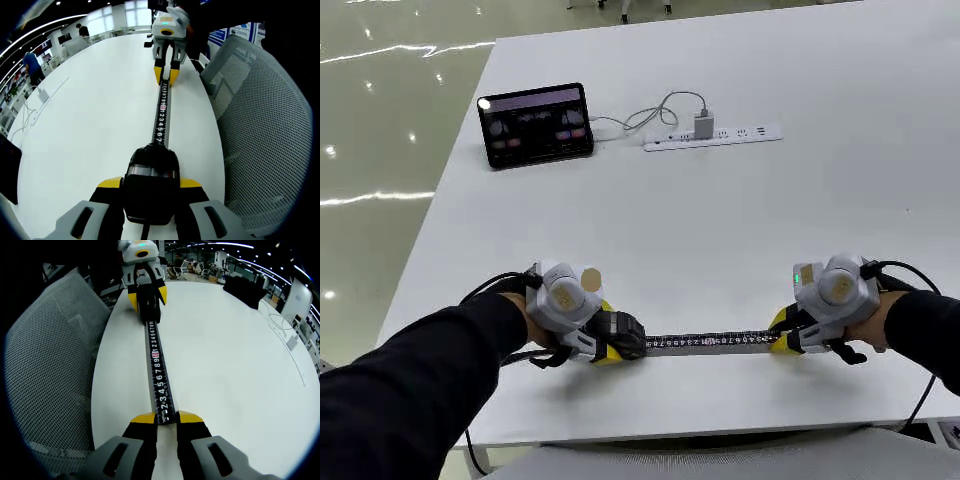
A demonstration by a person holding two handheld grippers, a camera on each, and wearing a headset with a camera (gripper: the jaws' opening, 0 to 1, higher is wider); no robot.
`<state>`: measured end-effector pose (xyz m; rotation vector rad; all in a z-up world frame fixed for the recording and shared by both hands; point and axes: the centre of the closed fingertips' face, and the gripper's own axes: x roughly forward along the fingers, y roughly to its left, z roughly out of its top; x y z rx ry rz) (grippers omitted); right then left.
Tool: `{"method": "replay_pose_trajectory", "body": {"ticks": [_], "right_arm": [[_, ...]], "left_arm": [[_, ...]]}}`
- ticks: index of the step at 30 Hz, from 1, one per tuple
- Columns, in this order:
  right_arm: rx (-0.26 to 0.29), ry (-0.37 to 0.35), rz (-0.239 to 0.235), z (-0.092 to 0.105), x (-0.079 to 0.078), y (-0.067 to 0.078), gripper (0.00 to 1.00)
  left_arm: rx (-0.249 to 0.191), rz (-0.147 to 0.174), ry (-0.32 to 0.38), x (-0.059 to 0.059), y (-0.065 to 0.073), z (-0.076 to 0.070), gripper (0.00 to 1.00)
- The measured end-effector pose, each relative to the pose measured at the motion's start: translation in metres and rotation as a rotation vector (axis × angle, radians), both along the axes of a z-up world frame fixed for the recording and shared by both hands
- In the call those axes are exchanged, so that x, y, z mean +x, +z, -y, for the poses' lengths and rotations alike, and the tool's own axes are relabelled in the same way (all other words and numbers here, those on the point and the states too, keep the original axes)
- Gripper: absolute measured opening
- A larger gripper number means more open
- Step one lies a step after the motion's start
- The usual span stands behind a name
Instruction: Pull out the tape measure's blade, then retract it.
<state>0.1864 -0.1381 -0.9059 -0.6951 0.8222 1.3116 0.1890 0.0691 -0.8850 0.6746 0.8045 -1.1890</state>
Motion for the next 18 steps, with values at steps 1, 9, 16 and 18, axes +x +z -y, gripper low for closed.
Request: {"method": "replay_pose_trajectory", "body": {"ticks": [1, 9, 16, 18], "right_arm": [[0.0, 0.0, 0.0, 0.001, 0.0, 0.0, 0.09], [-0.006, -0.004, 0.0, 0.007, 0.002, 0.001, 0.09], [-0.014, -0.004, -0.002, 0.013, 0.004, 0.001, 0.09], [-0.016, -0.004, 0.0, 0.014, 0.004, 0.001, 0.09]], "left_arm": [[0.0, 0.0, 0.001, 0.0, 0.0, 0.0, 0.35], [0.0, 0.0, 0.006, 0.001, 0.0, 0.0, 0.35], [-0.002, 0.001, 0.009, 0.001, 0.0, 0.0, 0.35], [-0.003, 0.001, 0.01, 0.001, 0.0, 0.0, 0.35]]}}
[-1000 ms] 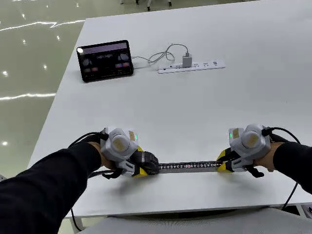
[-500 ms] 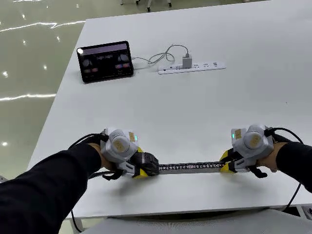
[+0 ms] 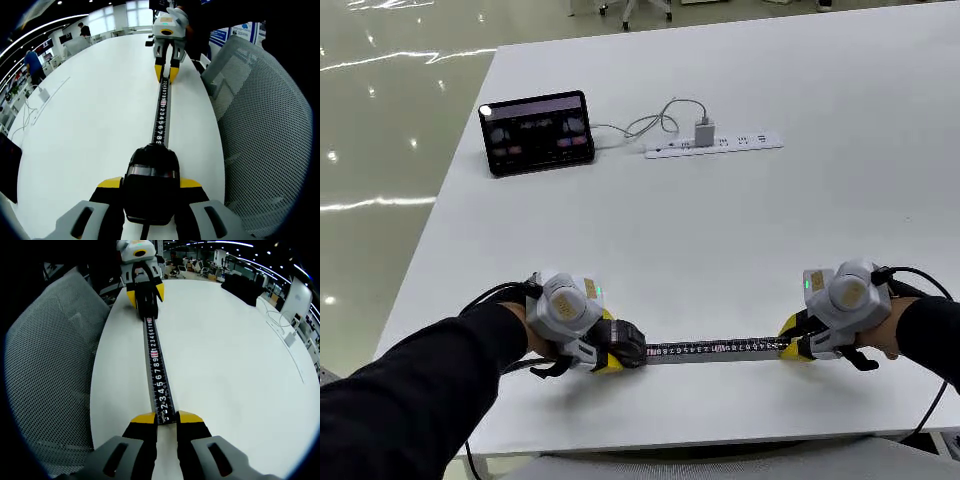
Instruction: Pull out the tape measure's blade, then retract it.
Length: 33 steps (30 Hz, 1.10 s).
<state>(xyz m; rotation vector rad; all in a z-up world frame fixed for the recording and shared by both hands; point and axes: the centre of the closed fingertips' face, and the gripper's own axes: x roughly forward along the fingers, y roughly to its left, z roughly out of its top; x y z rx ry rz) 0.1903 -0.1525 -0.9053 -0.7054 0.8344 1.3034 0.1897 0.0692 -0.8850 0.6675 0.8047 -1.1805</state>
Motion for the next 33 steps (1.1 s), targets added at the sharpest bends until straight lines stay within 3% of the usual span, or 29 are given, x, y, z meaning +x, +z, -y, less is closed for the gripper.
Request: {"method": "replay_pose_trajectory", "body": {"ticks": [33], "right_arm": [[-0.005, -0.023, -0.005, 0.023, 0.0, 0.0, 0.09]], "left_arm": [[0.0, 0.0, 0.008, 0.0, 0.0, 0.0, 0.35]]}}
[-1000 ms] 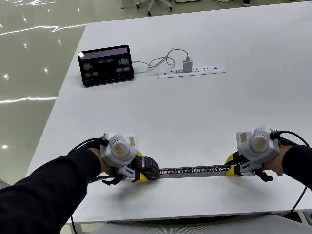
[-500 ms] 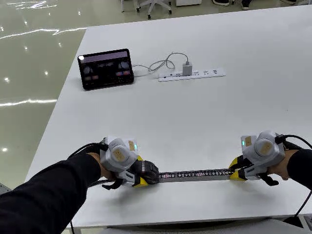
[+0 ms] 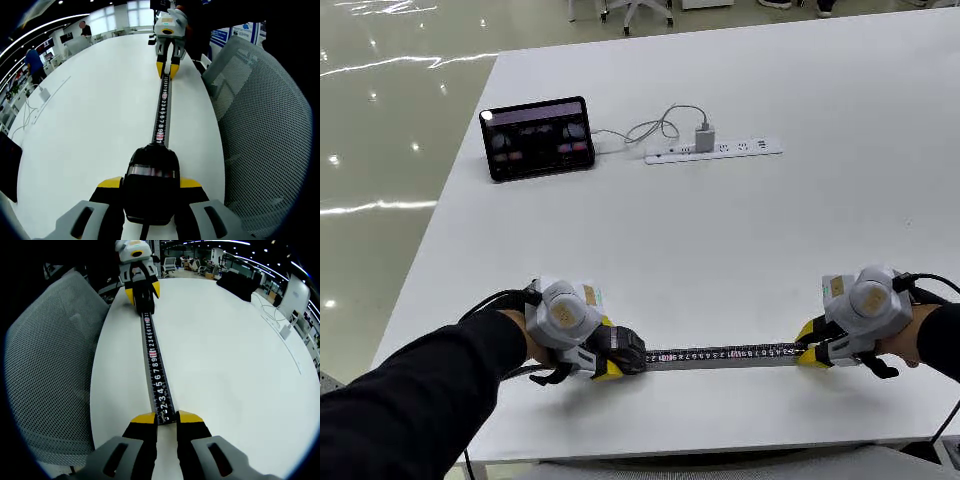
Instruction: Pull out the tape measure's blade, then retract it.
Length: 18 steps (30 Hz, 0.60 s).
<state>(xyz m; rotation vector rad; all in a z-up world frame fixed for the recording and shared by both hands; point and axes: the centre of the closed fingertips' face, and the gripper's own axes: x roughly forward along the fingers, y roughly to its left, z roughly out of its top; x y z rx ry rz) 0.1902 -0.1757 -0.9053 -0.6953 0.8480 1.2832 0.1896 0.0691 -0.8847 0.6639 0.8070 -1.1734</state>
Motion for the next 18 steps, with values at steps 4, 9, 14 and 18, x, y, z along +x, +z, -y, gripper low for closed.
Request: {"method": "replay_pose_trajectory", "body": {"ticks": [4, 9, 14, 18], "right_arm": [[-0.006, 0.003, 0.002, 0.0016, -0.0005, 0.0003, 0.09], [-0.008, 0.0, 0.0, 0.0043, -0.0001, 0.0009, 0.09], [-0.009, -0.003, 0.0, 0.0053, -0.0015, 0.0033, 0.09], [-0.01, -0.004, 0.001, 0.0059, -0.0032, 0.0057, 0.09]], "left_arm": [[0.0, 0.0, 0.002, 0.0, 0.0002, 0.0001, 0.35], [-0.001, -0.001, 0.005, -0.0001, 0.0005, 0.0002, 0.35], [-0.003, -0.001, 0.007, -0.0001, 0.0003, 0.0001, 0.35], [-0.004, -0.002, 0.007, -0.0002, 0.0004, 0.0001, 0.35]]}}
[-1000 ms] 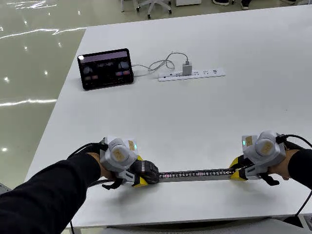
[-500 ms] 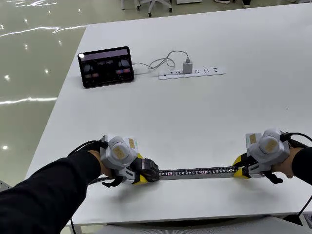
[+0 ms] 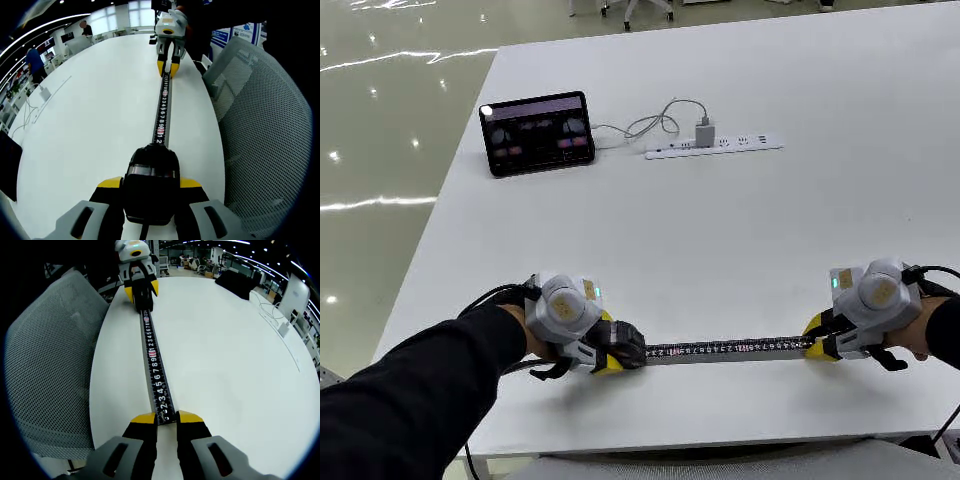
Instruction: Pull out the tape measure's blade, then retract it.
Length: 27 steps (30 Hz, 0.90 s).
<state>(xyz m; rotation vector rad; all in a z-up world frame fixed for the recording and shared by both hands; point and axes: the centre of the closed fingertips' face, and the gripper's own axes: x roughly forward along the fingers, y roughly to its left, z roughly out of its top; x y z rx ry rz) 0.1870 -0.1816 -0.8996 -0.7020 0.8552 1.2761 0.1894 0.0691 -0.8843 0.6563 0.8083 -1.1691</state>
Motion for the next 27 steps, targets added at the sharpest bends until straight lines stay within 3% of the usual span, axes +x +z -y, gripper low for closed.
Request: {"method": "replay_pose_trajectory", "body": {"ticks": [27], "right_arm": [[-0.009, -0.002, -0.003, 0.014, 0.0, 0.003, 0.09]], "left_arm": [[0.002, -0.002, 0.002, 0.0, 0.0, 0.0, 0.35]]}}
